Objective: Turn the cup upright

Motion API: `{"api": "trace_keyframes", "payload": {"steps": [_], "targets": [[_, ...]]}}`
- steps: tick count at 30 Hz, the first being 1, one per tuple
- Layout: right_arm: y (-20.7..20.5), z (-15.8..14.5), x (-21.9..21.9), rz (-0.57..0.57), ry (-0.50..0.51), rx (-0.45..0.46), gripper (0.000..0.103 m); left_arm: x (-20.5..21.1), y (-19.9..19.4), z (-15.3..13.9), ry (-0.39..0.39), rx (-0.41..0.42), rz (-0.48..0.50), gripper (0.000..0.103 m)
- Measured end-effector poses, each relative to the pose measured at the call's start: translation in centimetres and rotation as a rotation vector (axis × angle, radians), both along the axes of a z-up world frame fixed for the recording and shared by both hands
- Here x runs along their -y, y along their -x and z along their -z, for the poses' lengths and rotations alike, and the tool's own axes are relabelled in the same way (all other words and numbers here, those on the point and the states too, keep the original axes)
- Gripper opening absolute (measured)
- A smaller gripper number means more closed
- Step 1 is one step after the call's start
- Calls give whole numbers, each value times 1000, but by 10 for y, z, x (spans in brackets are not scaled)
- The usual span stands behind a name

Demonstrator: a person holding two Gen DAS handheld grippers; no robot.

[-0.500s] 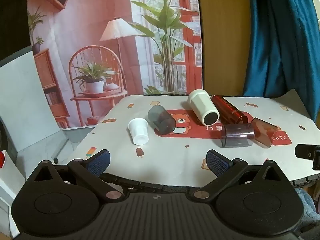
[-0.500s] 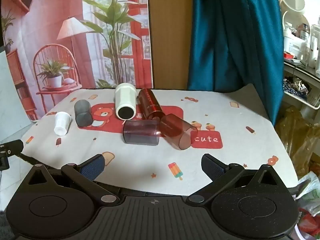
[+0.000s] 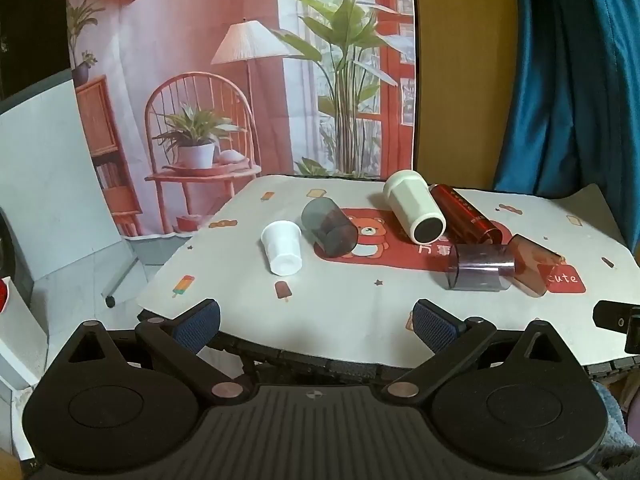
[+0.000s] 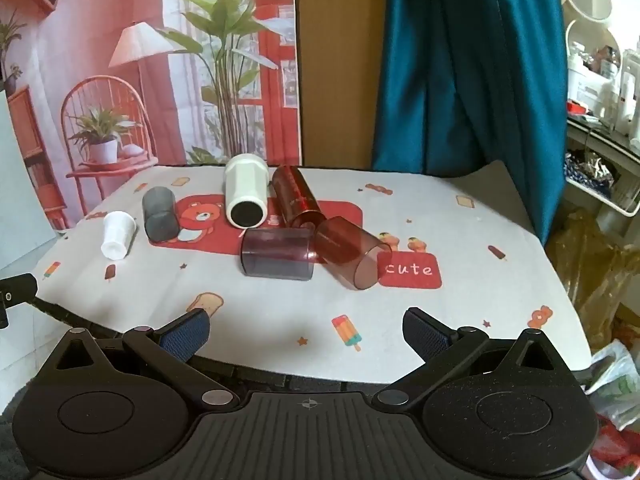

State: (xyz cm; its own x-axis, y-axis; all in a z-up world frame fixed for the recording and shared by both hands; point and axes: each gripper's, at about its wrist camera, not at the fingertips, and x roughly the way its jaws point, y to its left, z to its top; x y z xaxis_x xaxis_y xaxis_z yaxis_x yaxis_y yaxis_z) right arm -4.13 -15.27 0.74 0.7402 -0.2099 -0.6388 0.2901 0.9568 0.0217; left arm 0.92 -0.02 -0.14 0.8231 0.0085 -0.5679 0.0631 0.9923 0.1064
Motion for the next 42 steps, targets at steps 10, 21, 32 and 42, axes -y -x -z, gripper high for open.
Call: {"api": "trace_keyframes", "payload": {"steps": [10,21,32,42], "targets": [[-1,0,-1,-3,-2,-6,103,-4,3,1,3,-3,0,103],[-1,0,-1,-3,-4,-7,103,-4,0,2,8,-16,-2,103],[-1,2,-2,0,-7,-8,103,-4,-2,4,13,-29,1,103],[-3,1,-3,-10,-5,-12,103,-5,-2,3,19,-35,4,103]]}}
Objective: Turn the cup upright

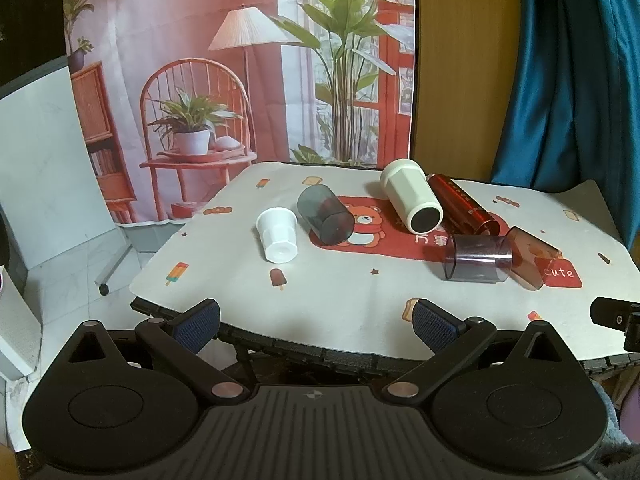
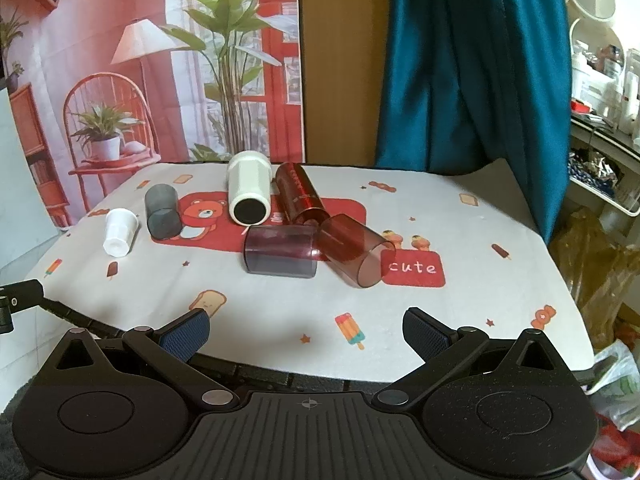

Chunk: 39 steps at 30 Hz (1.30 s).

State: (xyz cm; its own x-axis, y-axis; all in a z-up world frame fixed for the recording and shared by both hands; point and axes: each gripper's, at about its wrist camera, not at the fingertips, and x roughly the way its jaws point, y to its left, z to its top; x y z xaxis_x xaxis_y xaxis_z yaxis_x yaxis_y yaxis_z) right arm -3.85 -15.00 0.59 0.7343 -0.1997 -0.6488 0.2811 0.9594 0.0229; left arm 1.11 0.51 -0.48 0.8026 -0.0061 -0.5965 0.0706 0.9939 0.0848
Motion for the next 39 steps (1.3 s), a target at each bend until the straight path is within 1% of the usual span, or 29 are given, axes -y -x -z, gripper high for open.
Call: {"api": "trace_keyframes", "payload": {"steps": [13,19,22,24,26,29,32,36,39], "targets": [[-2,0,-1,-8,-3,-10,103,-1,-5,2,11,-12,-5,103],[-3,1,1,-16,-29,-7,103,-1,-5,2,13,-10,-3,103],[-3,-1,4,-23,-31,10,103,-3,-5,2,21,-12,2,103],[-4,-5,4,-58,-33,42,103,-2,-10,3,44,-28,26,103],[-6,-9,6,-67,-30,76,103,0,-17,3,55,-45,48,103],[-15,-10,8,-81,-8,89,103,5,-25,5,42,-39,62,103],[-24,-6,8,-90,23,81,103,8,-34,7,21,-31,56,103],[-36,0,13,-91,-9,37,103,9,-51,10,20,-38,2,103],[-43,6,14,-91,12,19,103,14,-62,13,20,-53,-12,103]]}}
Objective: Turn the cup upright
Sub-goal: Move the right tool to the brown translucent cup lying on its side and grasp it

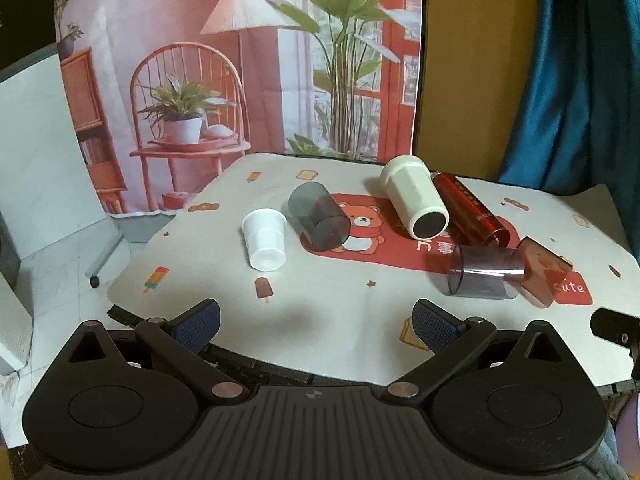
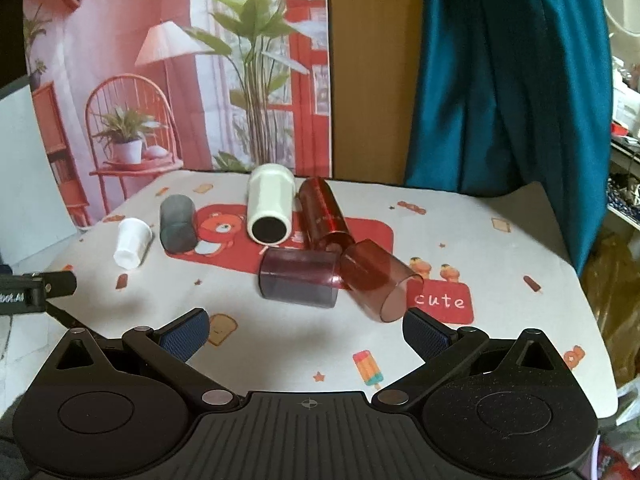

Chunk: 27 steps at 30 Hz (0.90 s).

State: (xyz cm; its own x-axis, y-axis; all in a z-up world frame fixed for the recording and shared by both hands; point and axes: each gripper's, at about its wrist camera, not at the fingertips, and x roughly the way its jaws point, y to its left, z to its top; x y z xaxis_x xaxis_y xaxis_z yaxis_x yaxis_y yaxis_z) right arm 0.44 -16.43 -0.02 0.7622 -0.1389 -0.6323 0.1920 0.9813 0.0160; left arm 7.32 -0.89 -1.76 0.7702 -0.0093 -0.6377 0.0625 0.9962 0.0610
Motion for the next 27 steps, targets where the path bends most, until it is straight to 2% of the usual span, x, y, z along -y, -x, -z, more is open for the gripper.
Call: {"api": "trace_keyframes", "payload": {"steps": [8,13,18,23,27], "targets": [[-24,19,18,14,31,-6,103,19,-22,3,-13,18,26,103],[-42,36,38,-23,124,45,103,21,-39,9,-7,29,5,103],[-65,61,69,-6,177,33,103,10,-47,23,3,3,-41,103],[-88,88,86,-51,201,-35,102,3,-54,30,-2,-12,-74,103],[-100,103,92,-115,219,-4,102,4,-51,37,28,-1,-44,103]]}}
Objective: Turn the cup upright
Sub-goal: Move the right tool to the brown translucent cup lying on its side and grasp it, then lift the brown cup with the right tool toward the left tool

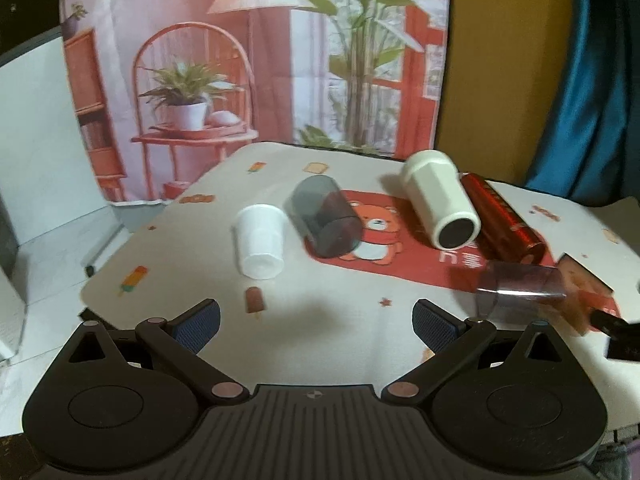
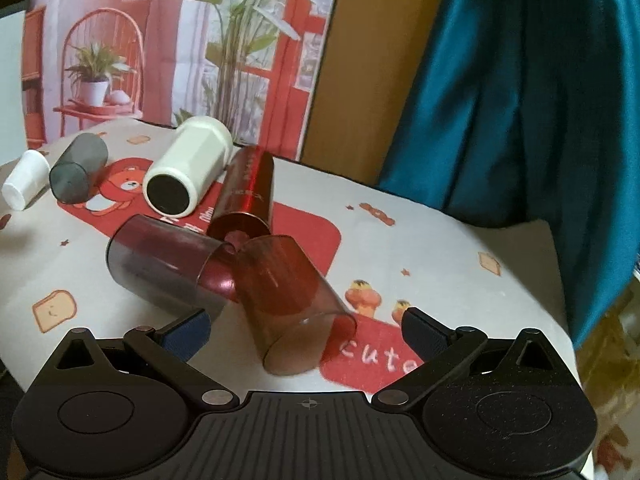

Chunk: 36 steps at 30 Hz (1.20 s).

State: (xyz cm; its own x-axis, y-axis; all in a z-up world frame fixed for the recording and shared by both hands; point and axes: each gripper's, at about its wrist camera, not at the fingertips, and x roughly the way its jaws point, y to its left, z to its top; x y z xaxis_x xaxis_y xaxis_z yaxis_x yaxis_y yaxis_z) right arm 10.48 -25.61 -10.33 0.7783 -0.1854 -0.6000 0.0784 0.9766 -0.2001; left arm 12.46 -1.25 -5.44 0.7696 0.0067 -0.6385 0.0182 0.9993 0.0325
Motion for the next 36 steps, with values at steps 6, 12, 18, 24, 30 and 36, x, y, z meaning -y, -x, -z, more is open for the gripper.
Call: {"api": "trace_keyframes", "payload": {"steps": [6,12,18,24,30,36], "targets": [[-24,21,-1,-2,79,-43,94,1,-5,22,8,-93,1,103],[-30,33,4,16,78,-66,86,0,-5,24,15,-60,17,103],[-34,32,7,12,58,-67,86,0,-6,32,24,-89,16,103],[-31,31,9,44,-9,-81,75,-3,-6,31,19,-90,2,103],[3,21,14,97,-98,-135,74,-9,-7,33,40,-99,-24,103],[51,13,-5,37,-196,-203,71,-15,-13,40,61,-137,-62,103]]}}
